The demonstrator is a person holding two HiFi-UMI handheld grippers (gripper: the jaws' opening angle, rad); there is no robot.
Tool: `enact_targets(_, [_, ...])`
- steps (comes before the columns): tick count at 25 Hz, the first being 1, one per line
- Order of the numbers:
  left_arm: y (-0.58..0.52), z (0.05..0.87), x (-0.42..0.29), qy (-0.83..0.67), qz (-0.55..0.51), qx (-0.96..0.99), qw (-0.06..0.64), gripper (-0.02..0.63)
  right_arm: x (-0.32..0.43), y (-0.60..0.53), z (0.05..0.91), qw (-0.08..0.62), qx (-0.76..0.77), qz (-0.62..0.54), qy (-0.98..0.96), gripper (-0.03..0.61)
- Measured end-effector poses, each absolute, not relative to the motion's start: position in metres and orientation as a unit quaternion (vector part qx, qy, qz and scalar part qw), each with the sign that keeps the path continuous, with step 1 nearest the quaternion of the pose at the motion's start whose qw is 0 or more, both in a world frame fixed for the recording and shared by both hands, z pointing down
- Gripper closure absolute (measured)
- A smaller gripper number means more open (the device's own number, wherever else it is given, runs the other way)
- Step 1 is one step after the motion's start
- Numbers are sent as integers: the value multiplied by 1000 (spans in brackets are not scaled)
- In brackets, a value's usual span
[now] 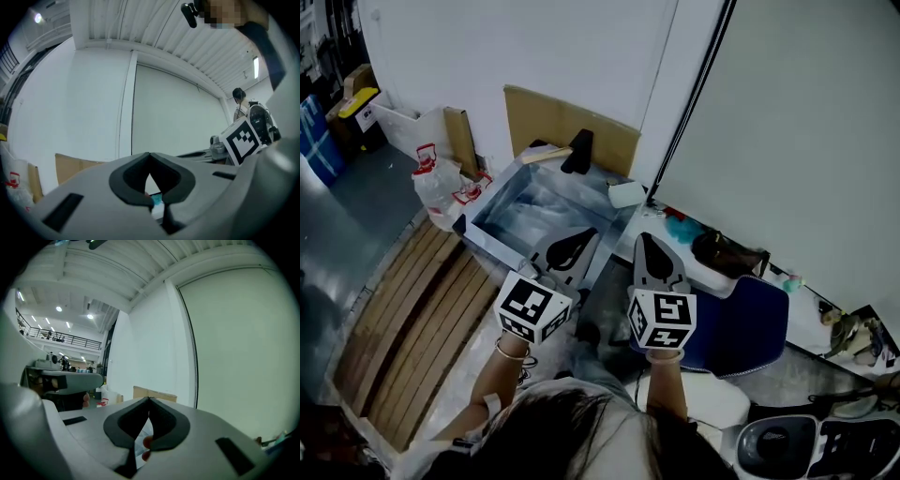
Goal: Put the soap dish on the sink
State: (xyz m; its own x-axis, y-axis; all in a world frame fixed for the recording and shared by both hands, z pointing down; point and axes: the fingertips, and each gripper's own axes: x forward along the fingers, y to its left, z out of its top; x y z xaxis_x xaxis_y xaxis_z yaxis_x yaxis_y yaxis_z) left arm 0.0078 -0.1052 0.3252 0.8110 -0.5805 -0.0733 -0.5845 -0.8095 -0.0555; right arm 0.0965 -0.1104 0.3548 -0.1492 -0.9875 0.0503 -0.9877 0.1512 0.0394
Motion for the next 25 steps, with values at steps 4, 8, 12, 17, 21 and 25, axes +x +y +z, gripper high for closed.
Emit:
enact_targets(4, [-93, 318, 2, 302, 40, -952, 27, 606, 89, -95, 347, 30, 650, -6, -759, 552])
enact_targets(8, [-81, 315, -5, 298, 50, -953, 17, 606, 81, -79, 341, 28, 650, -15, -760, 552])
enact_targets(12, [-72, 314, -11, 298, 47, -953, 18, 606, 74, -67, 336, 24, 649, -20, -760, 552])
enact_targets(17, [-59, 311, -15, 299, 47, -953, 18, 606, 69, -51, 331, 23, 650, -26, -760, 552])
enact_targets(21, [-51, 310, -18, 301, 48, -952, 15, 606, 66, -39, 326, 18, 648, -30, -760, 552])
enact_targets(25, [-44, 309, -19, 302, 48, -952, 14, 606, 64, -29, 320, 13, 649, -36, -760, 552])
